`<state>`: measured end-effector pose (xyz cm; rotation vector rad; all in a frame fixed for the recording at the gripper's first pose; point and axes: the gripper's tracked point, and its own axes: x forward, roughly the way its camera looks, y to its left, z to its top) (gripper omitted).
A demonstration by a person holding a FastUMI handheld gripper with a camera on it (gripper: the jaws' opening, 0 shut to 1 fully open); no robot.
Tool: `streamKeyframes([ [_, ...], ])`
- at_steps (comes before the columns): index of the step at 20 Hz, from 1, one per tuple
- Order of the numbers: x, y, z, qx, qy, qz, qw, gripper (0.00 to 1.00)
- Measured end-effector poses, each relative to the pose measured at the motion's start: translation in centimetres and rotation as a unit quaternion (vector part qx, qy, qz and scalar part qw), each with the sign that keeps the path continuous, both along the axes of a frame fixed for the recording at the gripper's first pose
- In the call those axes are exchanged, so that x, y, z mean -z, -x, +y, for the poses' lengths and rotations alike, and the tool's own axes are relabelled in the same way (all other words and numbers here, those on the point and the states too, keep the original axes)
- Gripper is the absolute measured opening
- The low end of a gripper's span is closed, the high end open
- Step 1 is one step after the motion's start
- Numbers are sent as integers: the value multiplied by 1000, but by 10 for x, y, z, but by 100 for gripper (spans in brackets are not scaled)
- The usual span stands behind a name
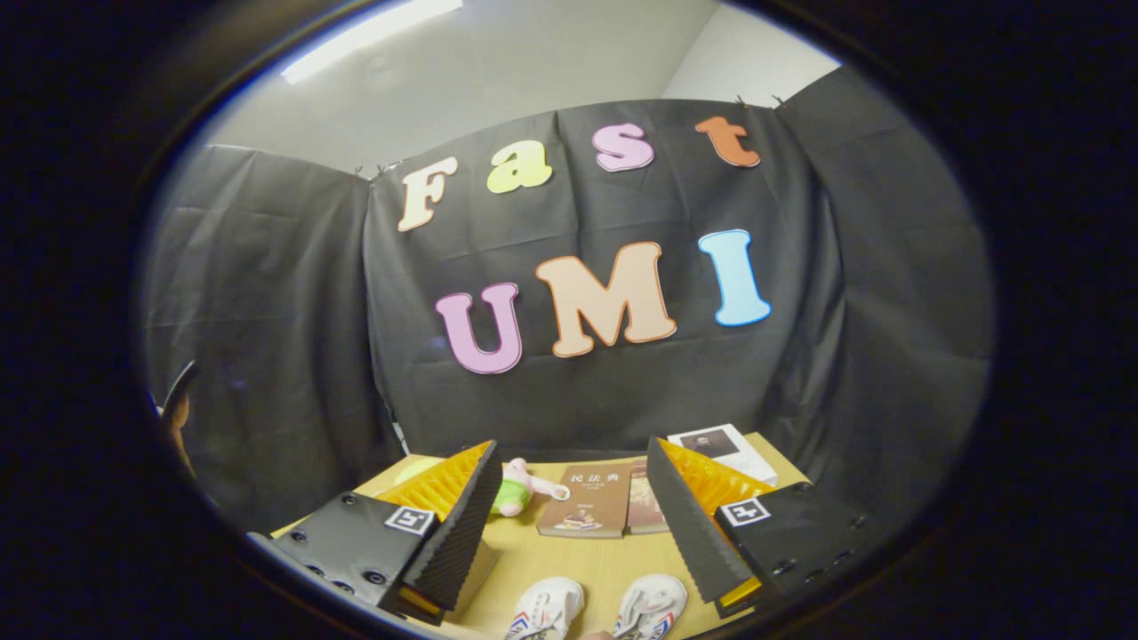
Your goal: Open the storage box then place both shoes into the box .Put the left shoe in first, then the right shoe, with the right side of both shoes facing outward in a uniform manner.
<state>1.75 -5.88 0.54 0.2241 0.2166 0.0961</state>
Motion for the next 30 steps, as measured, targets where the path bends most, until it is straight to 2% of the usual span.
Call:
streamKeyframes([
  [4,49,12,15,-28,21,38,999,100],
  [9,162,45,38,-83,71,140,984,100],
  [12,221,61,51,-123,87,215,965,100],
  [16,277,78,58,-166,111,299,933,83],
  [21,326,94,68,-207,133,381,891,81],
  [24,347,97,75,-208,133,426,870,63],
  [26,355,90,73,-191,120,442,868,51],
  [27,346,94,74,-174,95,449,871,45],
  [30,332,95,78,-123,1,482,867,27],
])
